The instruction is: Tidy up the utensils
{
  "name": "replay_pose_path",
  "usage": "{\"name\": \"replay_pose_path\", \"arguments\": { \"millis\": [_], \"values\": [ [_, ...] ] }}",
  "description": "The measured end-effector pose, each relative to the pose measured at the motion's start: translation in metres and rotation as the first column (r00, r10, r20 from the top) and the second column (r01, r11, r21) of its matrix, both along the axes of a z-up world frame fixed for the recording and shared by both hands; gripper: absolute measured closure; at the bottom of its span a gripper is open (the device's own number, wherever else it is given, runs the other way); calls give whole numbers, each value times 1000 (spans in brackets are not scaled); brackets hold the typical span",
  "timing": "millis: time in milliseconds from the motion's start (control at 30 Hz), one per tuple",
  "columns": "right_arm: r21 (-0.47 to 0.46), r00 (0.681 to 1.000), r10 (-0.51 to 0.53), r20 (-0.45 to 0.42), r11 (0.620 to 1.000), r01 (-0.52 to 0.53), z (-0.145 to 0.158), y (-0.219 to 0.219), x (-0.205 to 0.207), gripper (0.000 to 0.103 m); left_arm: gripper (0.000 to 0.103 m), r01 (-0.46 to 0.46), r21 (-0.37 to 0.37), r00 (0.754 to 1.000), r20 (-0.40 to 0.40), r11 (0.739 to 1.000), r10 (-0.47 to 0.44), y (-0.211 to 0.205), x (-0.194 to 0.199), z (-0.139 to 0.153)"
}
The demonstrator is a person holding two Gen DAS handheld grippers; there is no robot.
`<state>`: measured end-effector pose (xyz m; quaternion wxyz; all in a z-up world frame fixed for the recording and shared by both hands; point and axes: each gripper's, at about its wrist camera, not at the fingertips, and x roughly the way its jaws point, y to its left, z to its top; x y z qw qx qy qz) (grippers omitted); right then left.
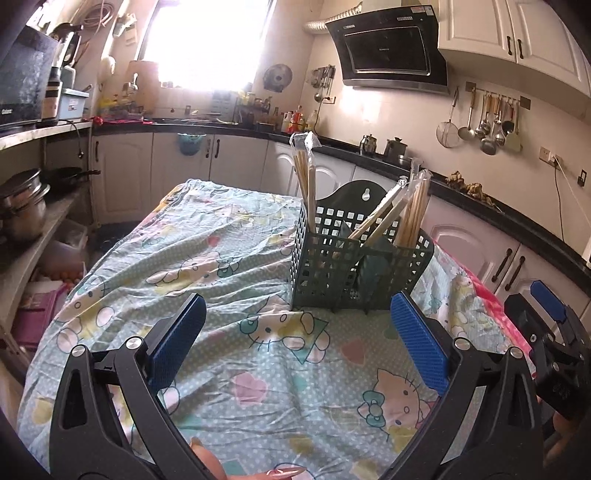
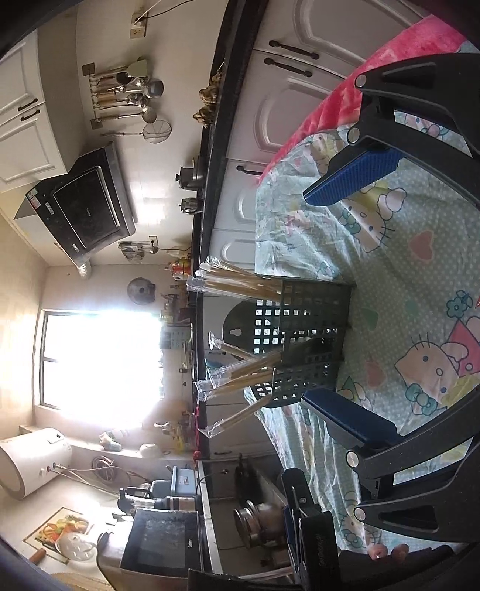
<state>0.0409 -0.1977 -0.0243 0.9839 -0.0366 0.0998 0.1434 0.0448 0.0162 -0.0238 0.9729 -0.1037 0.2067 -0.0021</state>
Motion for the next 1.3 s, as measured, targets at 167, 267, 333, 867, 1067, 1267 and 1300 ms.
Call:
{"name": "replay_pose_path", "arguments": {
  "millis": [167,267,333,867,1067,1267,1300],
  "values": [
    [3,1000,-3,12,1000,3,2,-1,-2,7,11,1,-1,1000,19,1000,-1,0,-2,3],
    [5,1000,-3,12,1000,3,2,-1,-2,7,11,2,0,1000,24,1000,-2,0,-3,3],
    [5,1000,-4,13,1000,4,2,-1,-3,7,11,3,-1,1000,27,1000,-3,0,-3,4],
    [7,1000,-6,15,1000,6,2,-1,-3,7,11,7,7,999,44,1000,-8,-1,-7,7],
    [9,1000,-6,16,1000,6,3,-1,-4,7,11,8,8,999,45,1000,-8,-1,-7,7],
    [9,1000,-4,16,1000,4,3,0,-5,7,11,7,8,999,45,1000,-7,0,-7,8],
    [11,1000,-3,15,1000,3,3,0,-5,7,11,8,8,999,45,1000,-9,0,-7,8]
  ]
}}
